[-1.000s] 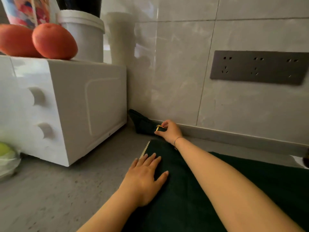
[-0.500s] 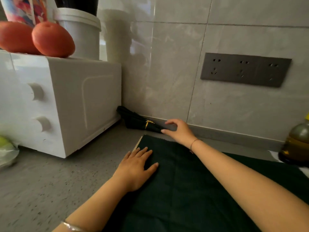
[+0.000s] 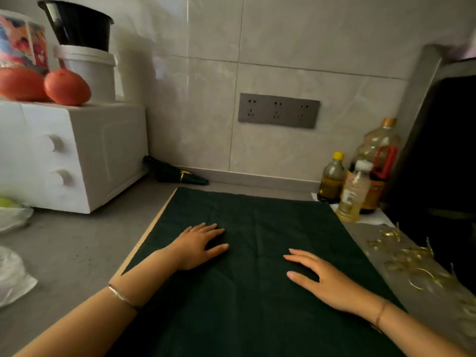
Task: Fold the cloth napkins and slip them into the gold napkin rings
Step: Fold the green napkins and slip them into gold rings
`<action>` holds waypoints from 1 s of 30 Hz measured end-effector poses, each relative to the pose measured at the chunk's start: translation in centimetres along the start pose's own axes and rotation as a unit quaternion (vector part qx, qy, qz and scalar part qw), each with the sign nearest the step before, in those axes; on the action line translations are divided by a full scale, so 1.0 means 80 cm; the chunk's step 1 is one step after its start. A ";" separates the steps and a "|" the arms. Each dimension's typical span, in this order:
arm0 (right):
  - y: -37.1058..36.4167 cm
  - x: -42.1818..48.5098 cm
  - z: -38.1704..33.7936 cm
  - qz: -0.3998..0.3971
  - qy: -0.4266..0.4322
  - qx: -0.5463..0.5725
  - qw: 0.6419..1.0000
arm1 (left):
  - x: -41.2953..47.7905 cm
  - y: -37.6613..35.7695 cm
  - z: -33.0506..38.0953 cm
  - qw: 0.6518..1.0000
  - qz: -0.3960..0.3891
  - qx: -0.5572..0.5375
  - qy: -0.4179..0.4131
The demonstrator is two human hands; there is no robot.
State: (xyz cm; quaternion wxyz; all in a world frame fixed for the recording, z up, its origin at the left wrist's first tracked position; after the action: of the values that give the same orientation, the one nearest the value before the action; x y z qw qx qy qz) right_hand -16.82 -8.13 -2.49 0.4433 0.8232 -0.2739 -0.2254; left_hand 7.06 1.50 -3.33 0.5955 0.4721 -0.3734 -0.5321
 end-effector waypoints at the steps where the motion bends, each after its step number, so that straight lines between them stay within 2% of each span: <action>1: -0.005 -0.023 0.001 -0.013 0.008 -0.010 1.000 | -0.017 -0.010 0.023 1.000 -0.009 -0.002 -0.022; 4: -0.010 -0.089 -0.003 -0.034 0.027 -0.035 0.998 | -0.064 -0.024 0.083 0.997 -0.020 0.005 -0.078; 9: -0.020 -0.164 -0.005 -0.076 0.056 -0.084 0.992 | -0.134 -0.044 0.134 0.992 -0.037 -0.024 -0.121; 15: -0.037 -0.207 -0.005 -0.058 0.079 -0.138 0.986 | -0.190 -0.061 0.158 0.987 -0.022 0.008 -0.156; 22: -0.046 -0.231 -0.006 -0.005 0.083 -0.140 0.987 | -0.208 -0.061 0.167 0.989 -0.014 -0.009 -0.146; 26: -0.037 -0.235 -0.003 -0.014 0.067 -0.076 0.995 | -0.214 -0.050 0.169 0.990 -0.010 -0.081 -0.118; 30: -0.027 -0.234 0.008 -0.031 0.054 -0.103 0.993 | -0.224 -0.033 0.163 0.993 -0.003 -0.028 -0.115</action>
State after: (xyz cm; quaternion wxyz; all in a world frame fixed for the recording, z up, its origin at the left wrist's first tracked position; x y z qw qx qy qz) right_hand -30.65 4.66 -2.28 0.5325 0.7922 -0.1996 -0.2215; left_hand -8.77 17.09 -1.23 0.5597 0.3926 -0.4227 -0.5949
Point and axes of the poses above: each hand's wrist, its own x-axis towards the middle knuckle, its own y-axis out of the back of the hand, z = x × y, the point moved 8 cm from there along x, towards the middle knuckle, and after that the axes turned 7 degrees about -y, right-handed, at the moved point
